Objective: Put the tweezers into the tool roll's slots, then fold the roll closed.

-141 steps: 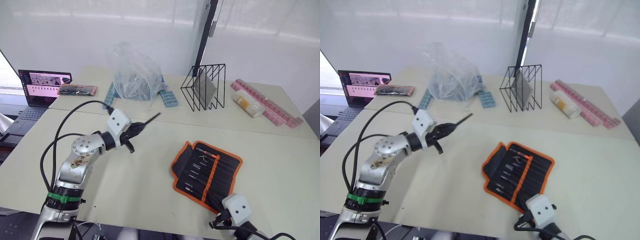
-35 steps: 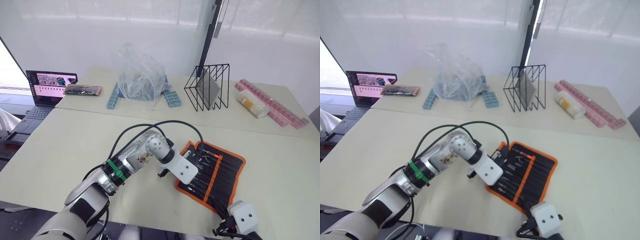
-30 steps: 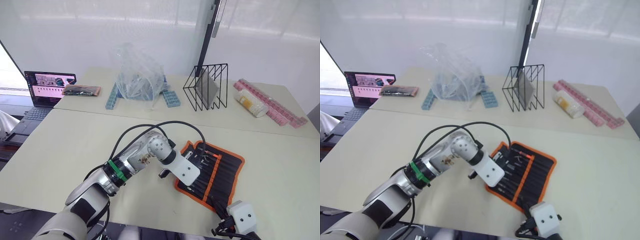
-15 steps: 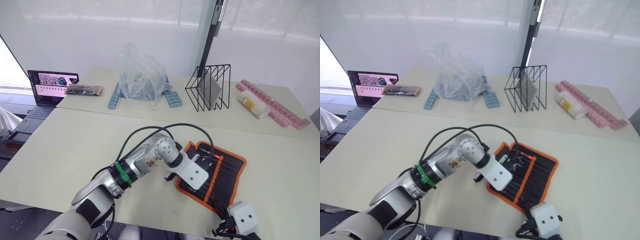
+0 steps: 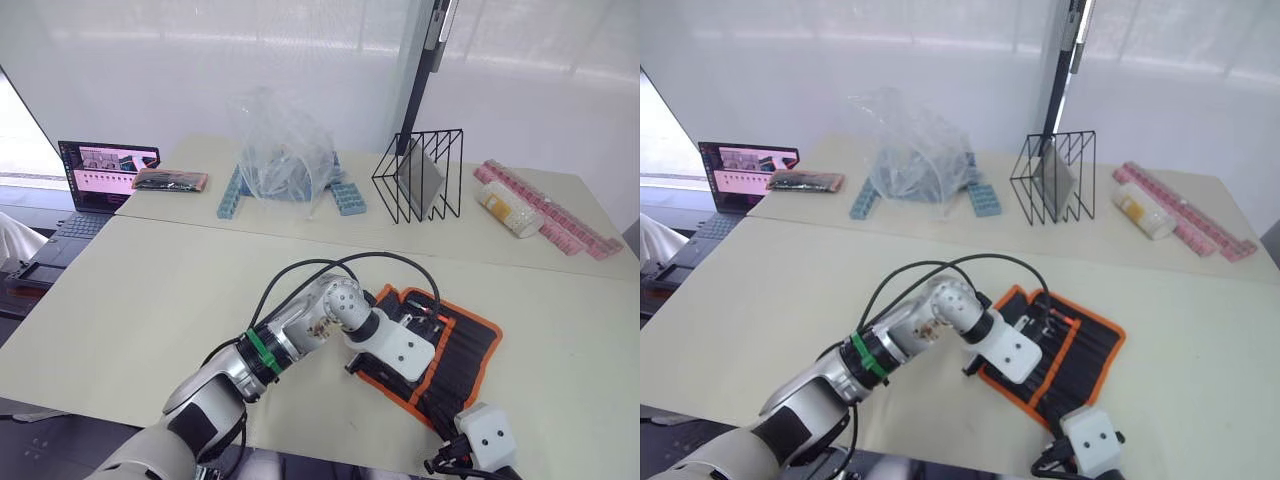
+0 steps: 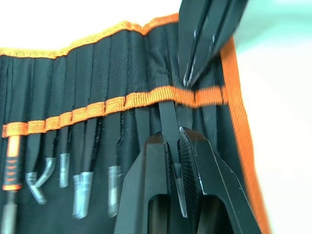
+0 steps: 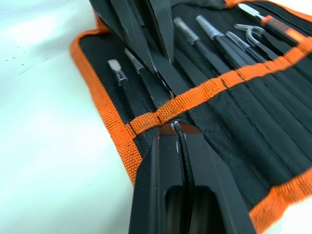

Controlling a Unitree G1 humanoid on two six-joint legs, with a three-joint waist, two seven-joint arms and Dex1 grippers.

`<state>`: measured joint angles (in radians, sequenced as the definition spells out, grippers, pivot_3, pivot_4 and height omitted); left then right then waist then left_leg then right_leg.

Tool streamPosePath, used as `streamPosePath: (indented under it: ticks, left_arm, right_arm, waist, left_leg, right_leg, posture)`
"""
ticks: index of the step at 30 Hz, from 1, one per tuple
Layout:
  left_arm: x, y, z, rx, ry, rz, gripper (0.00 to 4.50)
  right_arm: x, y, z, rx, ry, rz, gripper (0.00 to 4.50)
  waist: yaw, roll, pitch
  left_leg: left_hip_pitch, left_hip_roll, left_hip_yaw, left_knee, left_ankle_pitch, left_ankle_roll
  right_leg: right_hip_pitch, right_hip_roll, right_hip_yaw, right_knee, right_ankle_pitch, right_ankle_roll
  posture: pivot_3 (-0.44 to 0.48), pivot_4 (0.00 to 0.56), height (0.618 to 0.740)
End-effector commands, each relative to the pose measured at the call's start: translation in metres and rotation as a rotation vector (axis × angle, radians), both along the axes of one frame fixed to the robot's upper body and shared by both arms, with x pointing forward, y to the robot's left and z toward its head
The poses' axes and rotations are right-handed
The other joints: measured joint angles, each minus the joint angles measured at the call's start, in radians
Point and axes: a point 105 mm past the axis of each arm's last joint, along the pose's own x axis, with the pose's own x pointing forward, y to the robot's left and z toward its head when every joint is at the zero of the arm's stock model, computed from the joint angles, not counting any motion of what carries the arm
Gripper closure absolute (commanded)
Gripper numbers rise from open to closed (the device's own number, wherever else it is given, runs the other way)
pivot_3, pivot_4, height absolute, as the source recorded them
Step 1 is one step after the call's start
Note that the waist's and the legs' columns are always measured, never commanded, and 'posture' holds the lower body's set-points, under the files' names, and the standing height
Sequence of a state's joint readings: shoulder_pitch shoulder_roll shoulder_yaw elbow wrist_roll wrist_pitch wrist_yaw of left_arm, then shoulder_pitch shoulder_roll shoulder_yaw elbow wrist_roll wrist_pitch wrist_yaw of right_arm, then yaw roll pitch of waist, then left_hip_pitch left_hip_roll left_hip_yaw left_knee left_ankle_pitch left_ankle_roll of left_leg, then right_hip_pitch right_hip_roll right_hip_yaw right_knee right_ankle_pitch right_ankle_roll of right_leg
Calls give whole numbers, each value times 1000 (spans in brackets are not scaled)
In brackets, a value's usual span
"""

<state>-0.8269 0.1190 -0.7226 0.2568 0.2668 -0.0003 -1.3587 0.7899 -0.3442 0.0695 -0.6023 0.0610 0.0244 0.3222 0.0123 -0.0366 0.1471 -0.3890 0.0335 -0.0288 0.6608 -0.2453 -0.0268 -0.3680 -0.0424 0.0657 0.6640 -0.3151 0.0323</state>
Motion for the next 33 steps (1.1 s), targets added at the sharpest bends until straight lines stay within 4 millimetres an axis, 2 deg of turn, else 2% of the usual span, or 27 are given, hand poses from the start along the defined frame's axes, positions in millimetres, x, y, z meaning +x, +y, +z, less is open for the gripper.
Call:
streamPosePath:
  ticks: [1,7,12,16,19,28,33]
  left_arm:
    - [-22,-13,-5,-2,37,-139,4477]
    - [-2,-9,-13,12,-37,-105,4477]
    - [16,-12,-4,-27,-114,-75,4477]
    - [23,-17,5,-50,-138,-66,4477]
    - [23,-20,7,-56,-136,-73,4477]
    - [-4,-33,-7,-74,-20,-92,4477]
    - [1,-31,-6,-84,-23,-58,4477]
  right_arm:
    - [-9,1,-21,-7,106,5,4500]
    - [-9,1,-22,-6,108,7,4500]
    - [-10,2,-23,-4,111,10,4500]
    - [-10,3,-23,-4,112,11,4500]
    - [-10,2,-23,-5,112,11,4500]
    - [-11,4,-24,-7,114,13,4500]
    - [-12,3,-24,-7,114,15,4500]
  waist:
    - [0,0,0]
    - [-1,0,0]
    - [-1,-1,0]
    - [-3,-1,0]
    - [-3,-1,0]
    - [-3,0,-1]
    - [-1,0,-3]
  left_leg:
    - [0,0,0,0,0,0]
    - [0,0,0,0,0,0]
    - [0,0,0,0,0,0]
    - [0,0,0,0,0,0]
    - [0,-1,0,0,0,1]
    - [0,-1,0,0,1,2]
    - [0,-2,0,0,1,2]
  right_leg:
    - [0,0,0,0,0,0]
    - [0,0,0,0,0,0]
    - [1,0,0,0,0,1]
    - [0,0,1,0,-1,3]
    - [0,0,1,0,-1,3]
    - [1,0,2,0,-1,4]
    - [1,0,2,0,-1,4]
  posture:
    - [0,150,720]
    - [0,150,720]
    - [0,150,720]
    - [0,150,720]
    - [0,150,720]
    - [0,150,720]
    - [0,150,720]
